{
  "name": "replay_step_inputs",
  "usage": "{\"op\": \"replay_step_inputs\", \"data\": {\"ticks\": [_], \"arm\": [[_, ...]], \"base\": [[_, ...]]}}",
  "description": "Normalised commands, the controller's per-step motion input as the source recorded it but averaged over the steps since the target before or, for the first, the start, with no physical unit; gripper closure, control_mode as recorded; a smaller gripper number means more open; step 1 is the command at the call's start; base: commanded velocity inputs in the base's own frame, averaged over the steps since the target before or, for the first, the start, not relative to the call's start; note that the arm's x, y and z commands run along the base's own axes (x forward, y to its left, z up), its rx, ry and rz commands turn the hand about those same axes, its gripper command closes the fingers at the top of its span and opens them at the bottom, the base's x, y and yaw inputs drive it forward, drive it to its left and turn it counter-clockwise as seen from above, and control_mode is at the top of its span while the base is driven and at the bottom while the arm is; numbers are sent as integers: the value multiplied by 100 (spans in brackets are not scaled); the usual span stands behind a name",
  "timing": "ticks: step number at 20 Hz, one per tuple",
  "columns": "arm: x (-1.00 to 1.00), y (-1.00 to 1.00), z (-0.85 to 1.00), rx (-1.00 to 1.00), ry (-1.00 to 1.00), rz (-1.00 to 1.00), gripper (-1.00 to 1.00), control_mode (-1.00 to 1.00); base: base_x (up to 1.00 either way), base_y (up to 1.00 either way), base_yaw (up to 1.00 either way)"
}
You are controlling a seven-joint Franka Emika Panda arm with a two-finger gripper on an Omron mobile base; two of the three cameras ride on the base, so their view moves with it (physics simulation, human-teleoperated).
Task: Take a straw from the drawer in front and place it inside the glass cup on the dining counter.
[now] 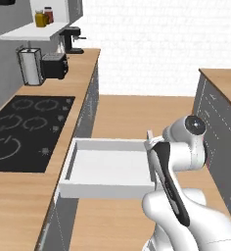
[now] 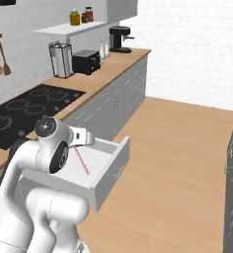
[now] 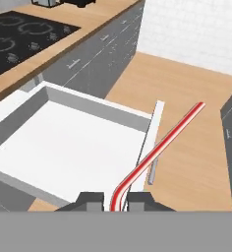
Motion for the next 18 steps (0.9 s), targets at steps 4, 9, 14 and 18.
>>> {"op": "replay_step_inputs", "data": {"ticks": [4, 9, 14, 18], "arm": [[0, 0, 0, 0, 0, 0, 100, 100], [0, 0, 0, 0, 0, 0, 100, 100], [0, 0, 0, 0, 0, 0, 100, 100], [0, 0, 0, 0, 0, 0, 100, 100]], "base": [[-51, -68, -25], [-74, -56, -18], [-93, -22, -10], [-96, -12, -11]]}}
